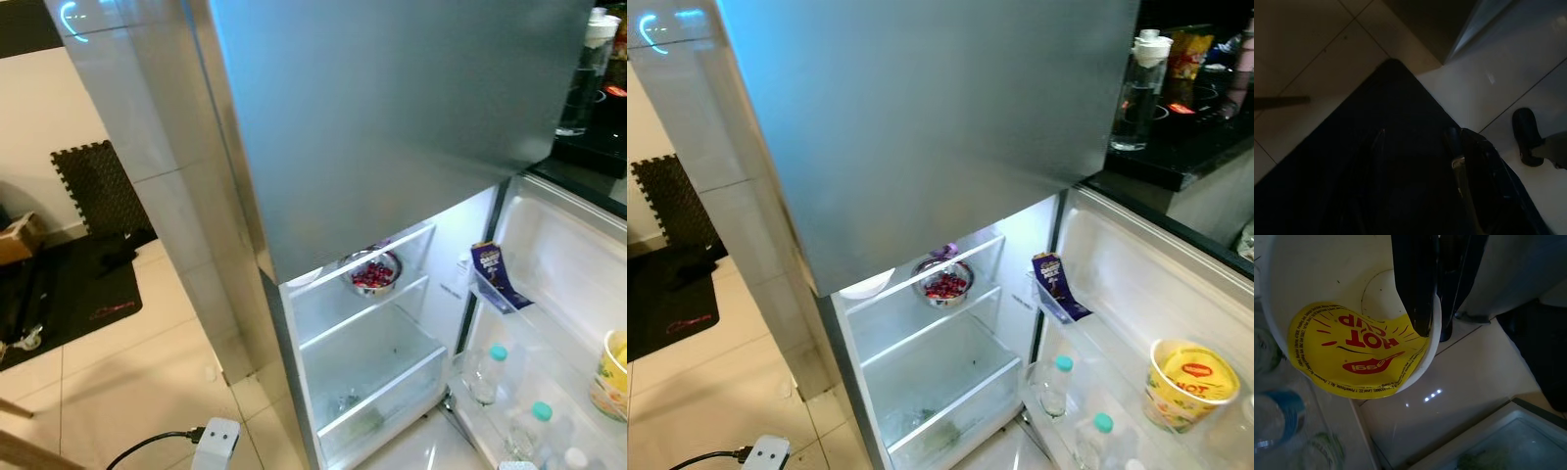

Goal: Restocking fridge

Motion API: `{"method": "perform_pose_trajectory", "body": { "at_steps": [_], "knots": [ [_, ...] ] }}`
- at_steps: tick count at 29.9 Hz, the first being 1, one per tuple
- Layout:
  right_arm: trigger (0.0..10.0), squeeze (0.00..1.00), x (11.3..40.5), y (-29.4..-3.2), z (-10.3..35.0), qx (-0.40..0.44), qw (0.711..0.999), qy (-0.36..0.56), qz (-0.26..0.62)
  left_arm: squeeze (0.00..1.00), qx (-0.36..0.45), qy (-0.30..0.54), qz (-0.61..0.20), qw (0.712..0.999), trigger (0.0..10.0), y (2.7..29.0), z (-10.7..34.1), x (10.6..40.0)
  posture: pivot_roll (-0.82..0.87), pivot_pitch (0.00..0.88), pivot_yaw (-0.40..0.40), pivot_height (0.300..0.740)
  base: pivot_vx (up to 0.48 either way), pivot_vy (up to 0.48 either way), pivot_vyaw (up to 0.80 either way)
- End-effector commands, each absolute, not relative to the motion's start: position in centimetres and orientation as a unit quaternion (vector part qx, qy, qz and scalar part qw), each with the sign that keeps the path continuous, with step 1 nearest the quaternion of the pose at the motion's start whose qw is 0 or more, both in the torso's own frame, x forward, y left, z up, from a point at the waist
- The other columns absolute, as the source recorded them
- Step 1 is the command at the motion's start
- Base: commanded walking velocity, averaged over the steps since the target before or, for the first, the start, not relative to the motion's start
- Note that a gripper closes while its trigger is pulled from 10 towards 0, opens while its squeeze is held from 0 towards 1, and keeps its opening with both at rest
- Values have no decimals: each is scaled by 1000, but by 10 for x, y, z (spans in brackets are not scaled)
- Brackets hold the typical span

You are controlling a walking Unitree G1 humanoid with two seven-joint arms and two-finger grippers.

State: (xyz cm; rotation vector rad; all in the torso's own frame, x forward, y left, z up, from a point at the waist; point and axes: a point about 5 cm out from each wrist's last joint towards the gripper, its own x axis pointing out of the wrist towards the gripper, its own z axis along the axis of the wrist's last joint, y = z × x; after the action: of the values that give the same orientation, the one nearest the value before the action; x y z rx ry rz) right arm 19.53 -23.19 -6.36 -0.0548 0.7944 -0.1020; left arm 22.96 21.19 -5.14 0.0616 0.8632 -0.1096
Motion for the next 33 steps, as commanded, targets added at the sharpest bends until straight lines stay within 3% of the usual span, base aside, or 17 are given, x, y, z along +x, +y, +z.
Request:
{"method": "perform_pose_trajectory", "body": {
  "at_steps": [1,33],
  "knots": [
    [10000,0,193,-231,-66,-25,916,397,-46,0,24,423,-45,905,10000,211,-55,224,-131,115,85,740,0,0,0],
    [10000,0,194,-226,-67,-60,917,390,-53,0,25,441,-18,897,10000,207,-65,211,-140,99,53,740,0,0,0]
  ]
}}
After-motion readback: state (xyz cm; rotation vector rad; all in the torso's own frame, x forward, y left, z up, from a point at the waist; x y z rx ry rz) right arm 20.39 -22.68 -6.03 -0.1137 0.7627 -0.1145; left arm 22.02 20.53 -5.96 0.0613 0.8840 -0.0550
